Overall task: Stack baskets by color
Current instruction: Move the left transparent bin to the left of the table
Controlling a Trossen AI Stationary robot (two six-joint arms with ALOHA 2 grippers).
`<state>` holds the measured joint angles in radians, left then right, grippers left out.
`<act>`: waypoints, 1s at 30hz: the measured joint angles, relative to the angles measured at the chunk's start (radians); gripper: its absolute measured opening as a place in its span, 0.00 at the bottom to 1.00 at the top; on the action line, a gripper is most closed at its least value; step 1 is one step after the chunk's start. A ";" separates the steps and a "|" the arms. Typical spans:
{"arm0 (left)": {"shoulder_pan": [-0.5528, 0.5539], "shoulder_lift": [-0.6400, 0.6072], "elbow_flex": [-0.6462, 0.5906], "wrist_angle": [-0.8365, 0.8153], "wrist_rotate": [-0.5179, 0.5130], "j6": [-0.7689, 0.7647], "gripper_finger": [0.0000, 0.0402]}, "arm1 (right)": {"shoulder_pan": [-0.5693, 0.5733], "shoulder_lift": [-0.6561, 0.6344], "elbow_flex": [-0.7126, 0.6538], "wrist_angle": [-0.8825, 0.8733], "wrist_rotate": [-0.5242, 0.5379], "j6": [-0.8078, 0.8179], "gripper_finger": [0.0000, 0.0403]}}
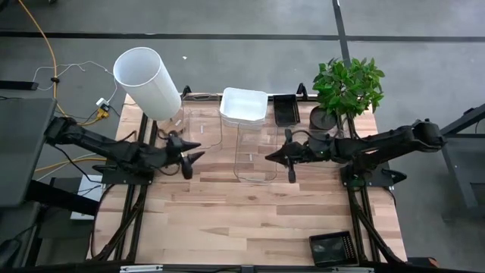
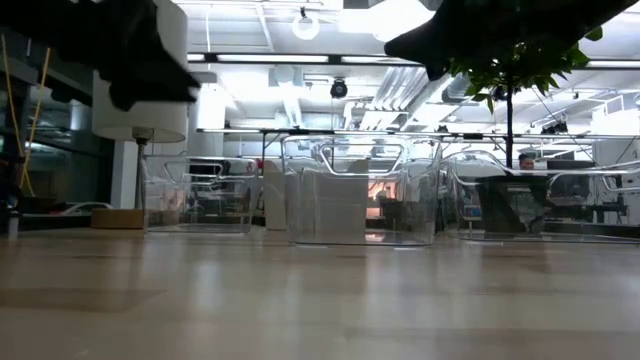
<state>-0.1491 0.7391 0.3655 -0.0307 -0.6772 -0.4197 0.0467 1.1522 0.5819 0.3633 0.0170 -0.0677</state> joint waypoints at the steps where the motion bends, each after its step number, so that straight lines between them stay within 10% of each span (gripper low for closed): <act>1: 0.011 0.021 0.031 -0.090 -0.008 -0.049 0.40 | 0.000 0.000 0.000 0.000 0.000 0.000 0.00; 10: 0.155 0.237 0.149 -0.336 -0.010 -0.199 0.03 | 0.000 0.000 0.000 0.000 0.010 0.007 0.00; 30: 0.367 0.520 0.310 -0.449 0.250 -0.103 0.00 | 0.000 0.001 0.000 -0.045 0.009 0.027 0.00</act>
<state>0.2183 1.2591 0.6756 -0.4800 -0.4277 -0.5223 0.0467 1.1530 0.5819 0.3180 0.0262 -0.0412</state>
